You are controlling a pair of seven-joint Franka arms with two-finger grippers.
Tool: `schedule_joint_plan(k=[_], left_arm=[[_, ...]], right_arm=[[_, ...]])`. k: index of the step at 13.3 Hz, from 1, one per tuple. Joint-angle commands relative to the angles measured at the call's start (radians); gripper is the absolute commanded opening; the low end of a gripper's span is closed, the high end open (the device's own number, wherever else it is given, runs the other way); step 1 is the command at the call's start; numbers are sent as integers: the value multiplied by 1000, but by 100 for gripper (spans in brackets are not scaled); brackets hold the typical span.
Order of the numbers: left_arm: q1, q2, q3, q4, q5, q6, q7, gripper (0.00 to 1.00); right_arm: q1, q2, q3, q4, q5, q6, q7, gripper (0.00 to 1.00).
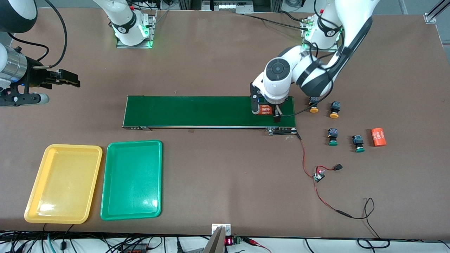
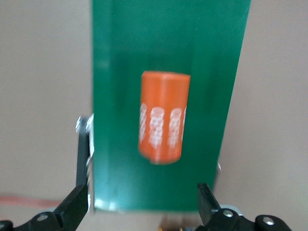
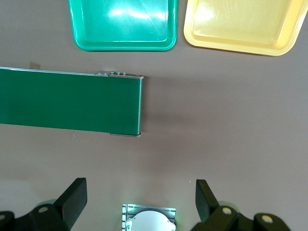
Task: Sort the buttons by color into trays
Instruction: 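Open the left gripper and withdraw it toward the remaining parts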
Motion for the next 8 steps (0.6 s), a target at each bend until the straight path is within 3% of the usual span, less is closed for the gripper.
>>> schedule_joint_plan(k=[1,5,8], left_arm=[[9,-28,-33,160,5,-249,-97,100],[52,-22,-20,356,3,-457,-354,100],[165,-8,-22,434,-1,-473,-435,100]], right_arm=[[-1,6,0,12,0,-12,-1,100],[-1,6,0,11,0,-14,-1,100],[-1,5,0,10,0,-14,-1,100]])
